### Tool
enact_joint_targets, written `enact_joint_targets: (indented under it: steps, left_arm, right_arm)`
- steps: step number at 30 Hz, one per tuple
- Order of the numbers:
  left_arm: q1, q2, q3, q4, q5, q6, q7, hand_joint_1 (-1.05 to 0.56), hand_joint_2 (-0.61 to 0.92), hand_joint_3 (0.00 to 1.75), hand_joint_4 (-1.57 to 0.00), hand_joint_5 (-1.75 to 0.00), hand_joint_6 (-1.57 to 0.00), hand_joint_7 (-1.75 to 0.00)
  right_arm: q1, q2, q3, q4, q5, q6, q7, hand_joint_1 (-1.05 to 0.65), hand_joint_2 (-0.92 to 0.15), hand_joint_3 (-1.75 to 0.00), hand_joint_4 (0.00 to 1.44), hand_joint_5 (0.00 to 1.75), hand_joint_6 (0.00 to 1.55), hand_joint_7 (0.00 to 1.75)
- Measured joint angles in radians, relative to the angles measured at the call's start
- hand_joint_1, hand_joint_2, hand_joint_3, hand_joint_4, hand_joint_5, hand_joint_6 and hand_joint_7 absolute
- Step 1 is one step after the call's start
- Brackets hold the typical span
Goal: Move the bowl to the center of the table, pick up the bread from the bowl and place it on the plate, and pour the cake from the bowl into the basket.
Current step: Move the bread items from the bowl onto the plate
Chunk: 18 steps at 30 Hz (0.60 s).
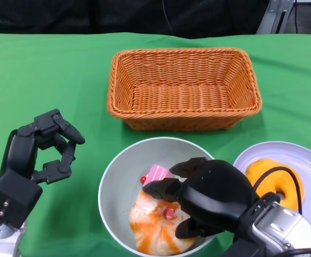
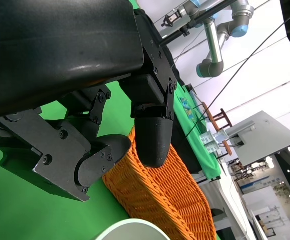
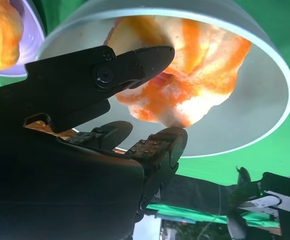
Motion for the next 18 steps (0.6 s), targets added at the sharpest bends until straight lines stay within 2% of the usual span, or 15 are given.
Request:
enact_joint_targets:
  steps: [13, 18]
  left_arm:
    - [0.002, -0.003, -0.002, -0.002, -0.003, 0.000, 0.000, 0.00, 0.56, 1.11, -0.82, -1.56, -0.80, -1.36]
    - [0.002, -0.004, -0.002, -0.002, -0.003, 0.000, 0.000, -0.01, 0.56, 1.11, -0.83, -1.55, -0.81, -1.36]
  right_arm:
    - [-0.022, 0.000, 0.033, 0.006, -0.068, 0.003, 0.021, -0.76, -0.92, -0.01, 0.46, 0.01, 0.47, 0.00]
    - [-0.022, 0.002, 0.034, 0.010, -0.072, 0.007, 0.017, -0.74, -0.90, 0.00, 0.53, 0.04, 0.50, 0.01]
